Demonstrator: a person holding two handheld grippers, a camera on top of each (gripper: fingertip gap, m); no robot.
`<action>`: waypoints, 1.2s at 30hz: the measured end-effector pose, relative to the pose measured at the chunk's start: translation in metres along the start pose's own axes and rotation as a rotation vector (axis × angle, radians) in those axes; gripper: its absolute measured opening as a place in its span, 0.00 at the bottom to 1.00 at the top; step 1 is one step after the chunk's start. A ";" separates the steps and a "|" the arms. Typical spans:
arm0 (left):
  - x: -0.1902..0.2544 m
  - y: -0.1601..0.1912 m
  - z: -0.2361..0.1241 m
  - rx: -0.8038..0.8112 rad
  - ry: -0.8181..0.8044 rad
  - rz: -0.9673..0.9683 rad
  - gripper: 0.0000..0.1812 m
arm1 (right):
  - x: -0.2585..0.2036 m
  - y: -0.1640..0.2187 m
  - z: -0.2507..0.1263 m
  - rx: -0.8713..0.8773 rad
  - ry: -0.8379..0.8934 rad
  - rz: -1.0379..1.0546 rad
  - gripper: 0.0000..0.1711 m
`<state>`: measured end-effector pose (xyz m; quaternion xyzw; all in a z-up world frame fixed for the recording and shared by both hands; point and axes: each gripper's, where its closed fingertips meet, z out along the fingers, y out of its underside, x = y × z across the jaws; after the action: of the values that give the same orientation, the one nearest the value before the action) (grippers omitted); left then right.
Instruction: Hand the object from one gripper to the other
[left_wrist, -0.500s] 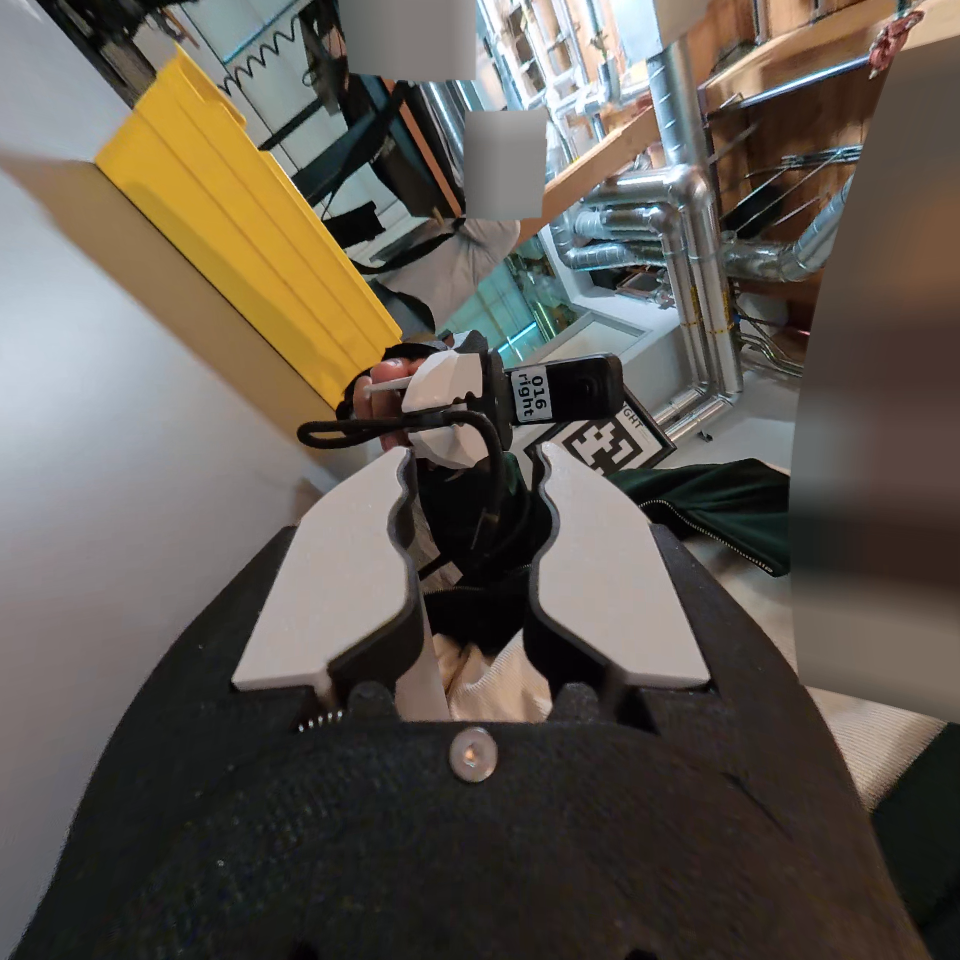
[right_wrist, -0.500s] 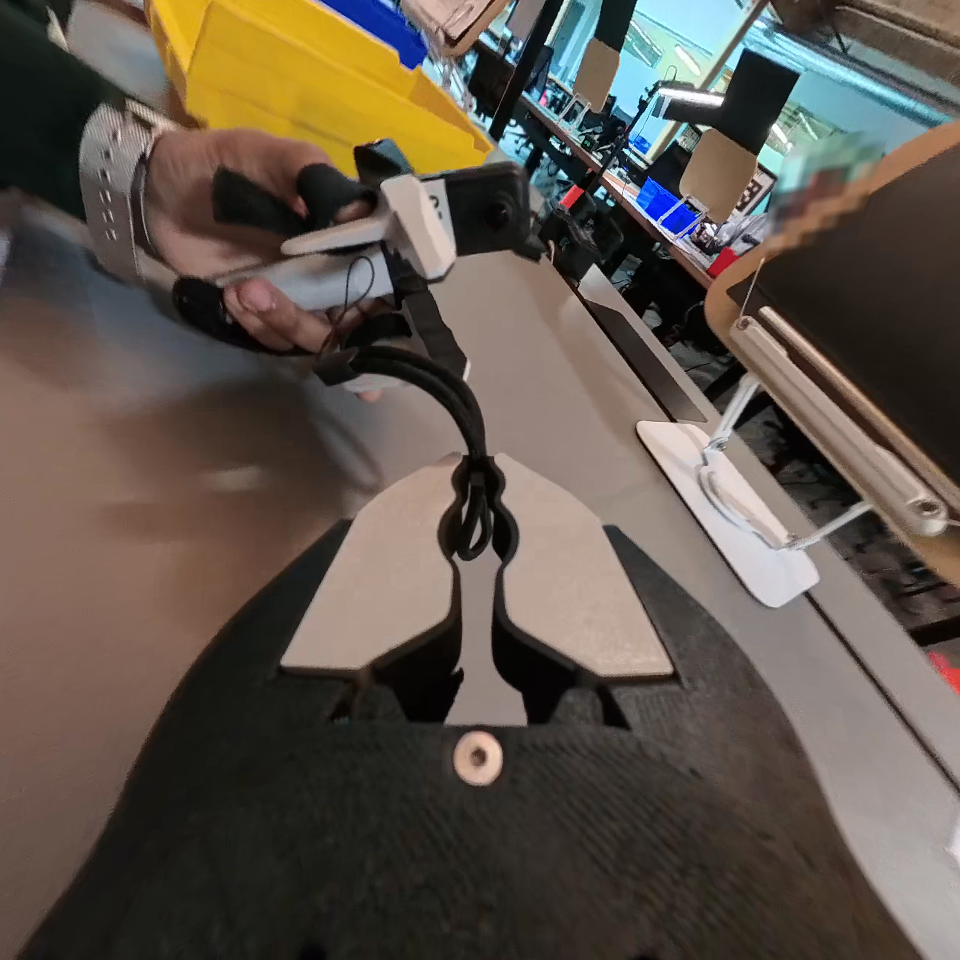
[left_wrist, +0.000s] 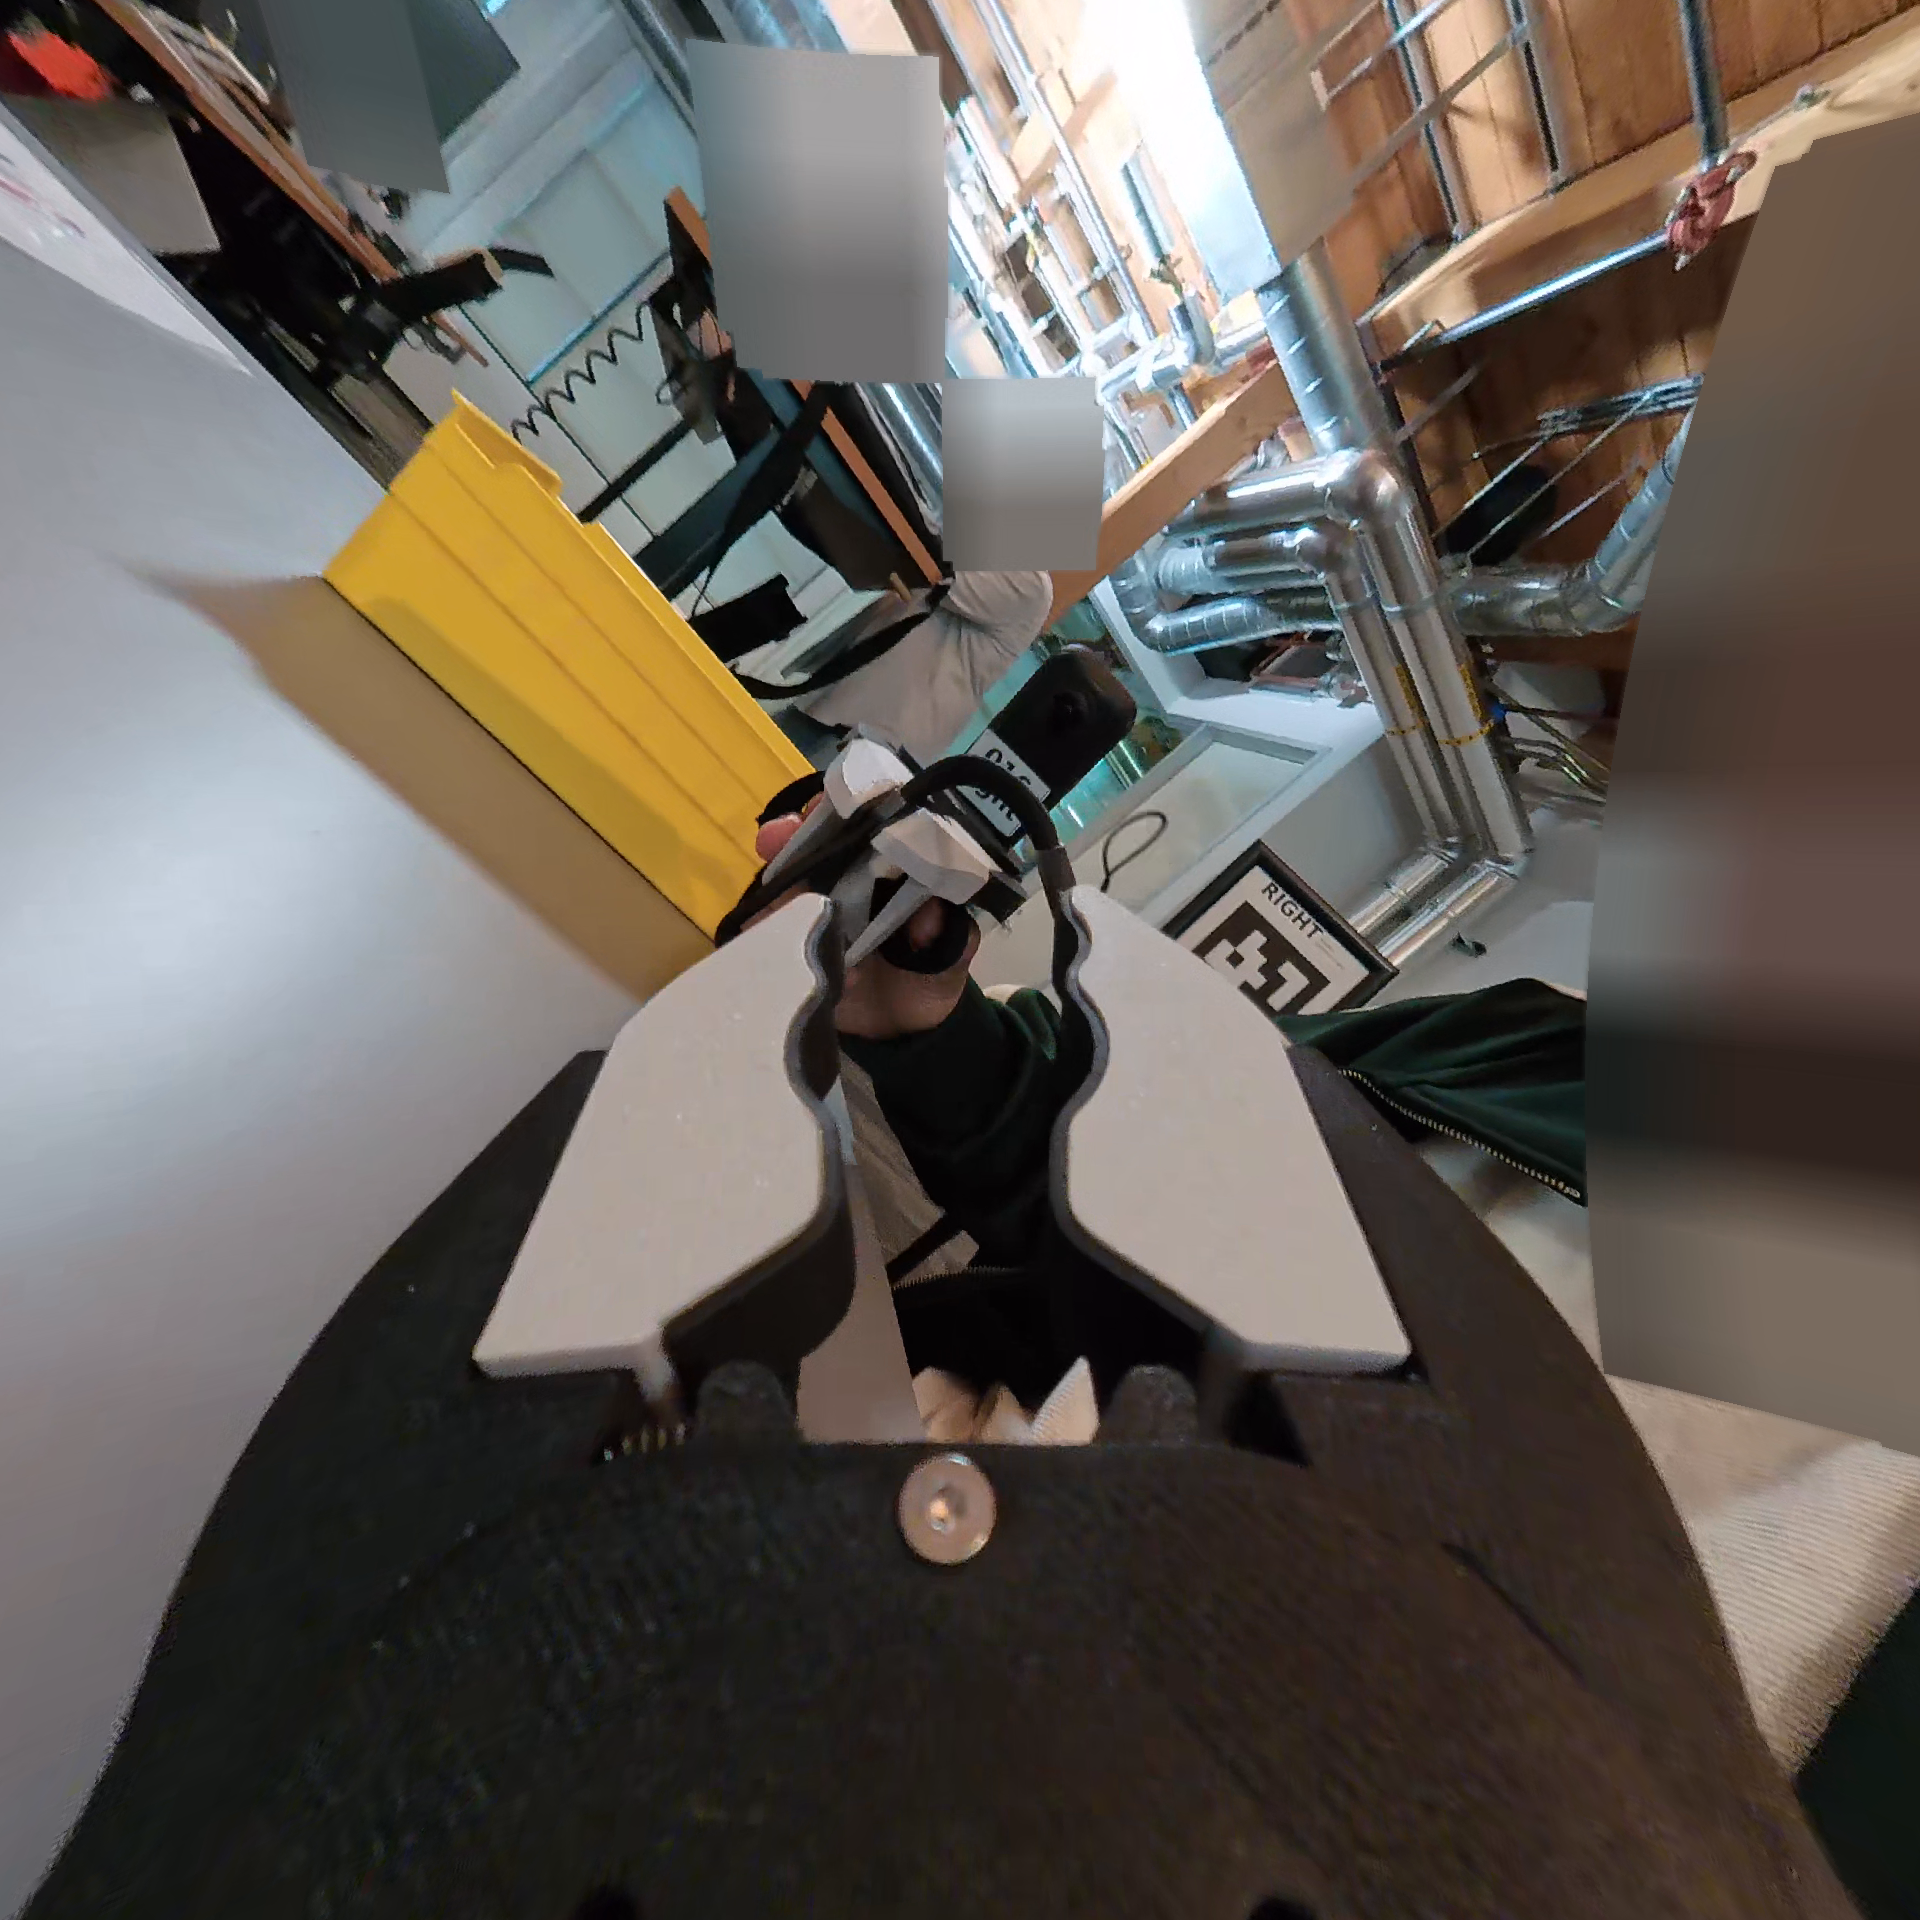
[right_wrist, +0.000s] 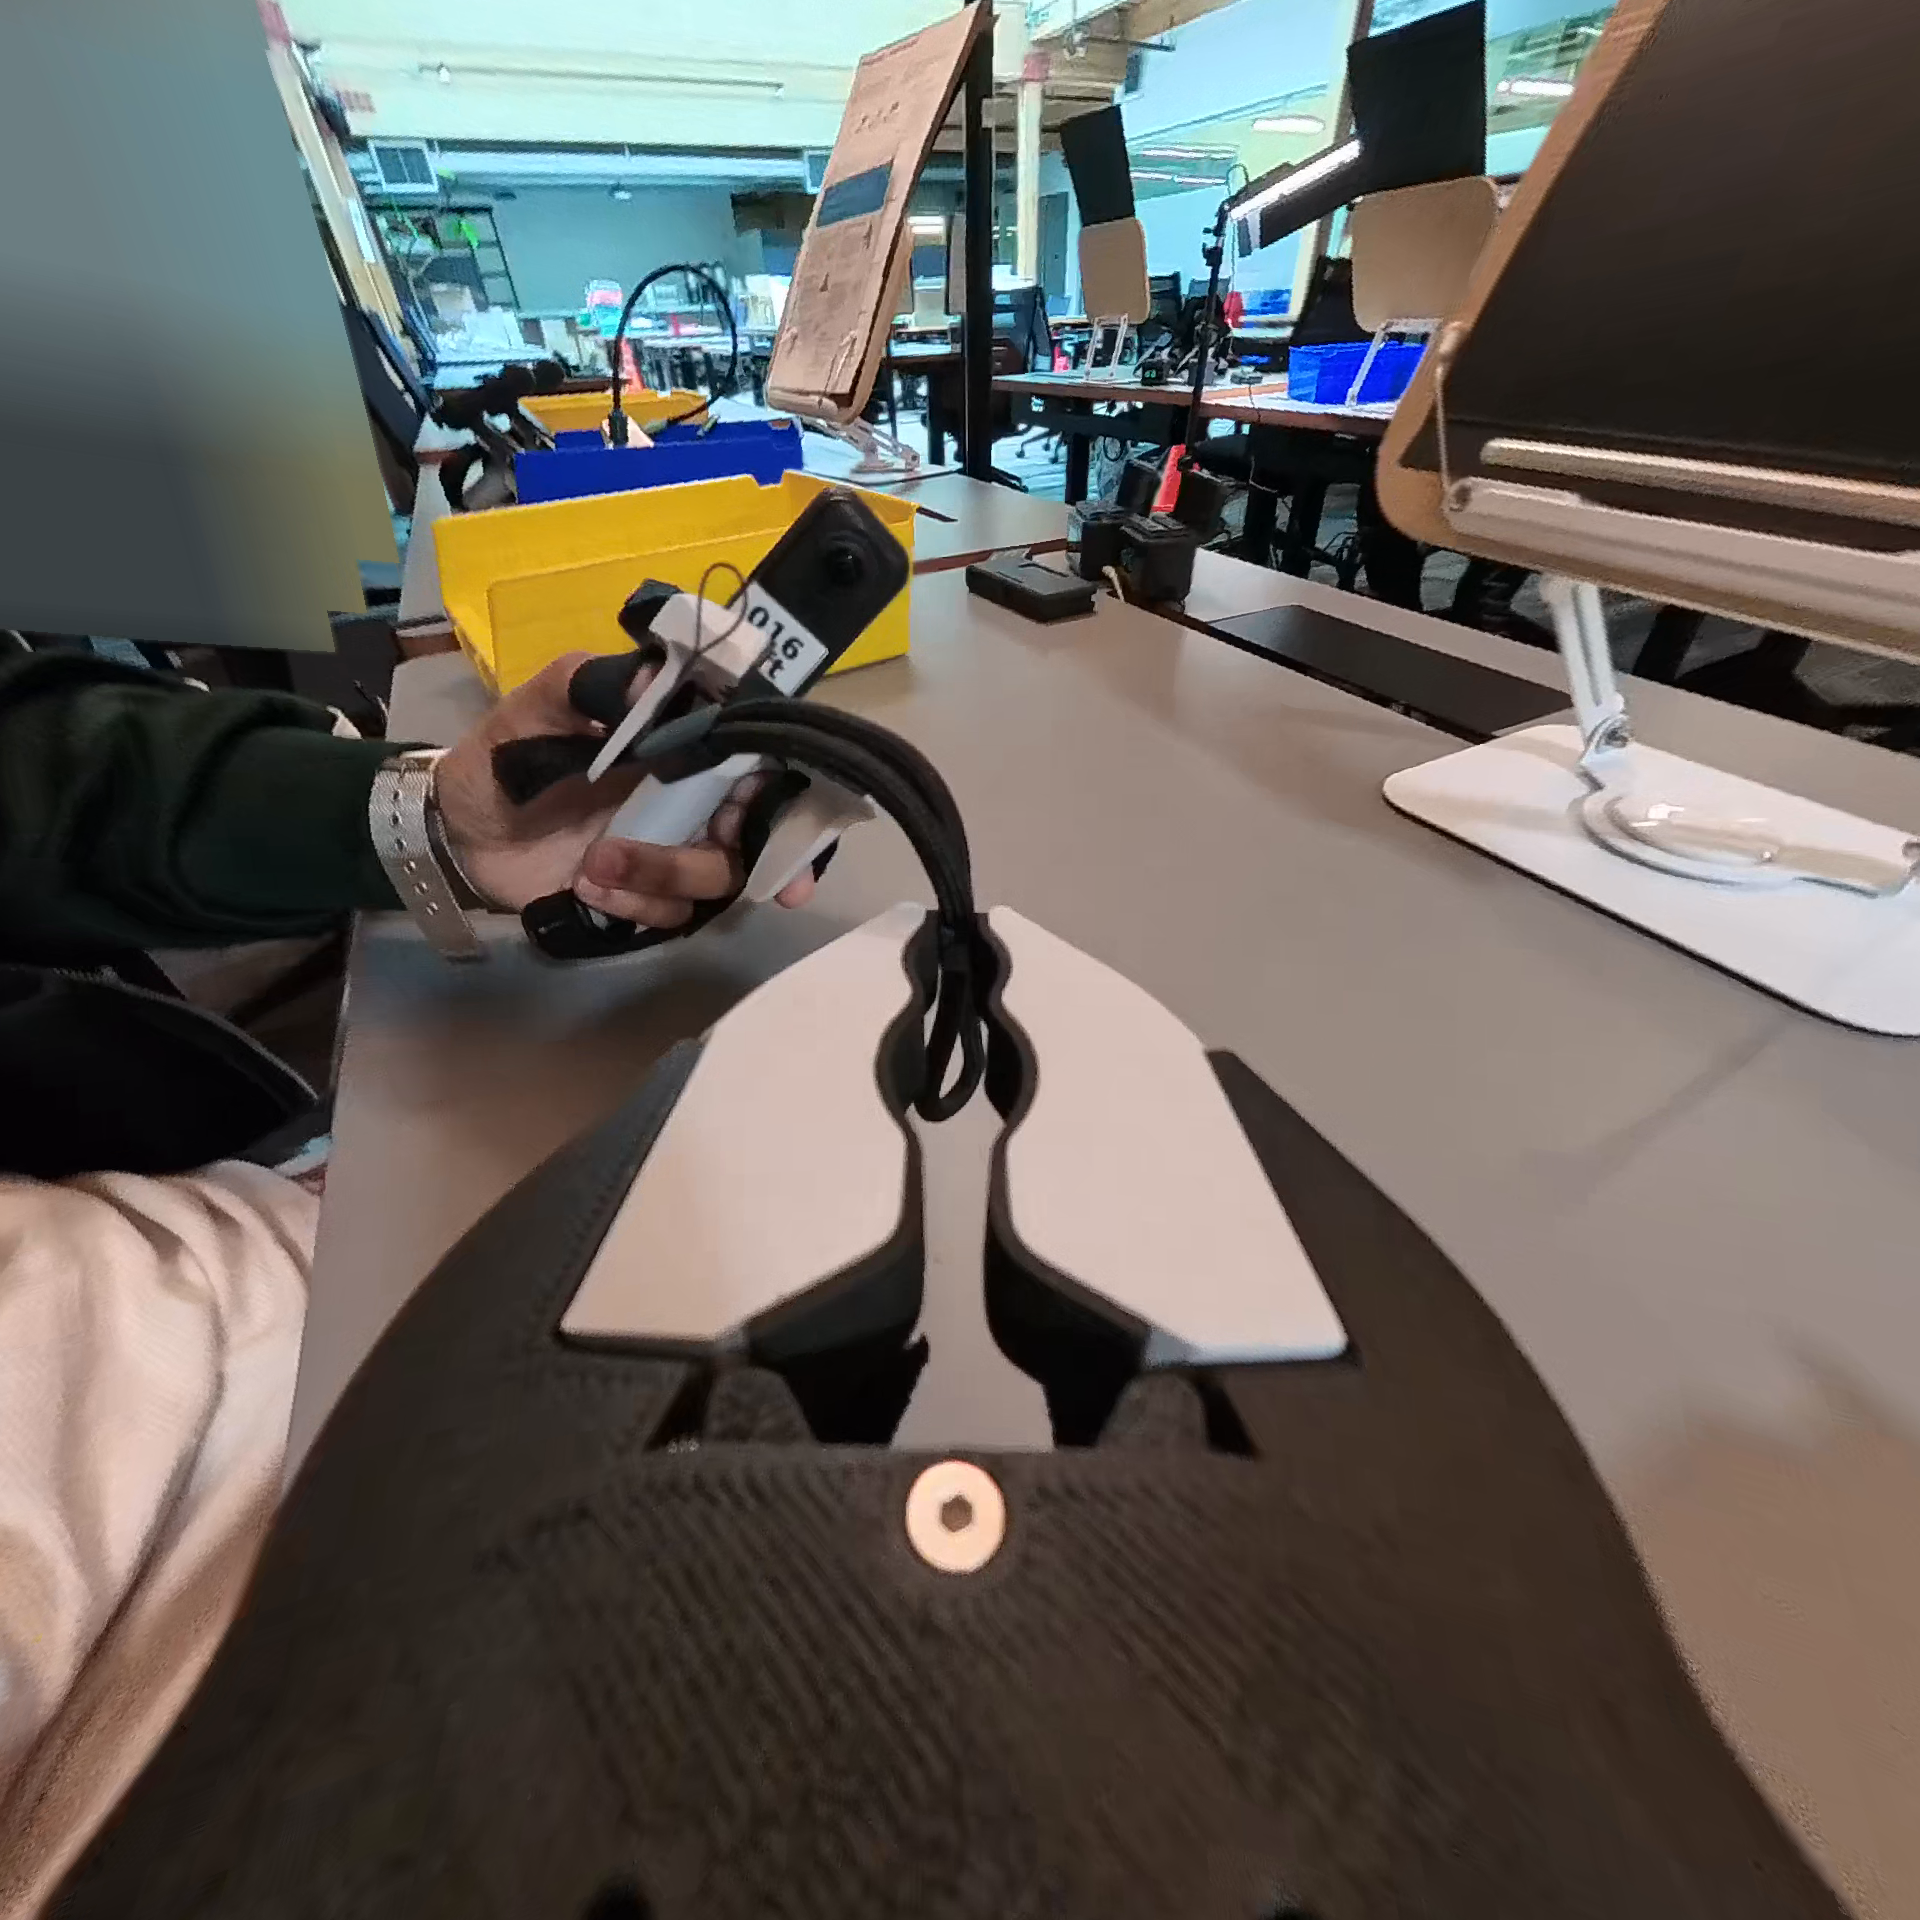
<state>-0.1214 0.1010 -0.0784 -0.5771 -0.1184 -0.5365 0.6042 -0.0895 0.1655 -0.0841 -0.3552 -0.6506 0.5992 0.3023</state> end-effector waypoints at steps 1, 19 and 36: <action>0.000 -0.002 -0.001 0.010 -0.003 0.005 0.21 | 0.002 0.000 -0.001 0.003 0.003 0.020 0.03; -0.008 0.010 0.010 -0.188 -0.513 0.758 0.15 | 0.029 0.040 0.012 -0.290 0.310 0.024 0.03; -0.037 0.008 -0.002 -0.377 -0.905 1.133 0.07 | -0.002 0.040 0.033 -0.302 0.258 0.173 0.04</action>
<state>-0.1310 0.1167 -0.1120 -0.8077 0.0540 0.1353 0.5713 -0.1112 0.1467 -0.1271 -0.5247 -0.6561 0.4682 0.2739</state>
